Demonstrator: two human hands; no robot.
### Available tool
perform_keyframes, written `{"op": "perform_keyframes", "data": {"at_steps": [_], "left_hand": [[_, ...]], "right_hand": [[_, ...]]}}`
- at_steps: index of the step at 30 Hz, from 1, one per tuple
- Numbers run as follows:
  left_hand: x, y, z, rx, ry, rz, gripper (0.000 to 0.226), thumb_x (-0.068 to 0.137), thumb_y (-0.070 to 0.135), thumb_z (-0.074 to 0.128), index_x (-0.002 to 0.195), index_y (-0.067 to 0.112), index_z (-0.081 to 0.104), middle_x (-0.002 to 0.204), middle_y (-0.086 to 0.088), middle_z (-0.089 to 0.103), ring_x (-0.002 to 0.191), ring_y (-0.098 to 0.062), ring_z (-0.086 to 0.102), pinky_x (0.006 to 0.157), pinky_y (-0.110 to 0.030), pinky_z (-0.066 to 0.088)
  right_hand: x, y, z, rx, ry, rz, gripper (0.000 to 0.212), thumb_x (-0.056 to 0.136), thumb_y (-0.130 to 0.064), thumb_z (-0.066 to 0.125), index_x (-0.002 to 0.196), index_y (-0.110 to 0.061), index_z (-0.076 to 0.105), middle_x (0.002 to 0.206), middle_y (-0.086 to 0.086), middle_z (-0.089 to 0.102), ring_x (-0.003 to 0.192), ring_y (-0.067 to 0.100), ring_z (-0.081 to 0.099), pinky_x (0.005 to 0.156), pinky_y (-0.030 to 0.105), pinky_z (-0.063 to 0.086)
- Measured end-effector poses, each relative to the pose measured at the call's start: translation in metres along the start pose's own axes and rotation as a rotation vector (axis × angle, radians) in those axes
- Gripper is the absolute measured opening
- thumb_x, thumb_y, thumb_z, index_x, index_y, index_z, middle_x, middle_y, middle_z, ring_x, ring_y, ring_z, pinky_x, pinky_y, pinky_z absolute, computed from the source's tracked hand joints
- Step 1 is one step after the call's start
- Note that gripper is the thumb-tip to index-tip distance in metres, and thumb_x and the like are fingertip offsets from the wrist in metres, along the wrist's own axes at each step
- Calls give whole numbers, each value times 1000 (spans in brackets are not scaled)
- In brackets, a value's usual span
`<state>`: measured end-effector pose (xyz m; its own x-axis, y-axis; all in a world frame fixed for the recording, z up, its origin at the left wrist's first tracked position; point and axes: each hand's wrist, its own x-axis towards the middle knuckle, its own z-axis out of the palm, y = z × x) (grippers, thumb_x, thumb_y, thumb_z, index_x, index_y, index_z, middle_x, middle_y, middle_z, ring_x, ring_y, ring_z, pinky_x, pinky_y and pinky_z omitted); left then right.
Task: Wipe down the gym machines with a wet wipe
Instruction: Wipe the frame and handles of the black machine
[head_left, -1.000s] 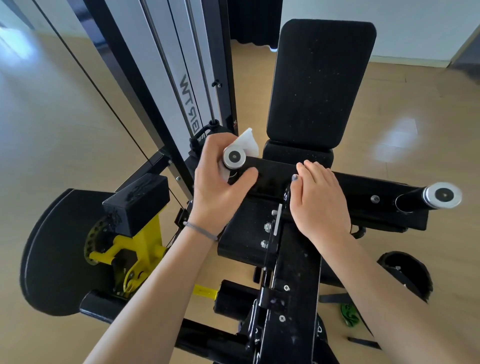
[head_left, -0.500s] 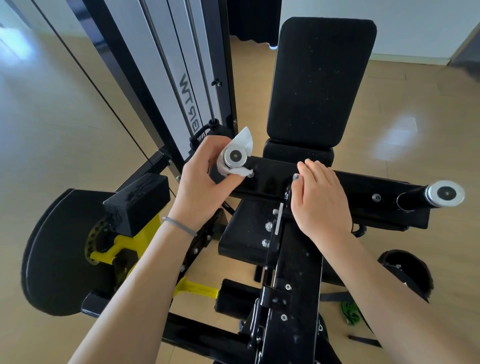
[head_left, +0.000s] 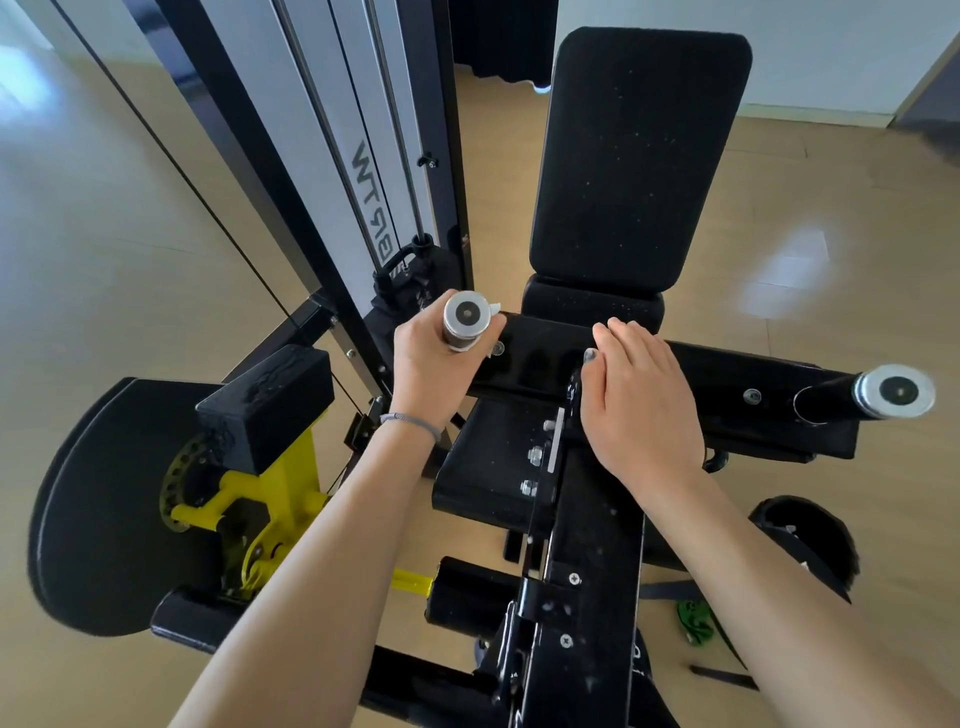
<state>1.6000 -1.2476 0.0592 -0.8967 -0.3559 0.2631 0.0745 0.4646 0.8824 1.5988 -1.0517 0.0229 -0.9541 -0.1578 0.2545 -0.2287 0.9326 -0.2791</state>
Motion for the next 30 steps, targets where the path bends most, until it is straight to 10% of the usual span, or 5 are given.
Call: {"op": "perform_keyframes", "data": {"at_steps": [4, 13, 23, 27, 30], "left_hand": [[2, -11, 5, 1, 10, -82, 18, 82, 26, 81, 94, 15, 73, 85, 5, 73, 83, -11, 68, 81, -40, 58], [-12, 56, -18, 46, 129, 367, 27, 85, 30, 75, 80, 4, 67, 69, -1, 68, 68, -15, 64, 58, -25, 52], [-7, 42, -7, -37, 146, 246, 24, 85, 32, 77, 78, 12, 65, 66, 10, 62, 63, -16, 60, 51, -26, 48], [-6, 45, -9, -37, 81, 284, 50, 99, 40, 53, 68, 3, 64, 63, -3, 64, 58, -24, 61, 58, -45, 50], [-4, 47, -15, -326, -53, 116, 60, 108, 32, 34, 65, 4, 65, 68, -5, 70, 76, -26, 70, 72, -33, 54]], "right_hand": [[0, -1, -1, 4, 18, 1, 50, 109, -34, 29, 146, -8, 53, 150, 9, 53, 145, 25, 41, 123, 43, 30], [1, 0, 2, 2, 50, -3, 54, 108, -34, 25, 143, -6, 56, 146, 11, 56, 141, 27, 45, 120, 44, 35], [0, -2, 1, -3, 42, 7, 56, 107, -35, 22, 145, -8, 54, 149, 10, 54, 144, 25, 42, 122, 43, 32], [0, -2, 1, -12, 30, 10, 56, 107, -36, 22, 146, -9, 53, 150, 9, 53, 145, 25, 41, 123, 42, 31], [0, -2, 1, -12, 27, 11, 56, 107, -35, 23, 146, -9, 53, 150, 9, 53, 145, 25, 41, 123, 42, 30]]}}
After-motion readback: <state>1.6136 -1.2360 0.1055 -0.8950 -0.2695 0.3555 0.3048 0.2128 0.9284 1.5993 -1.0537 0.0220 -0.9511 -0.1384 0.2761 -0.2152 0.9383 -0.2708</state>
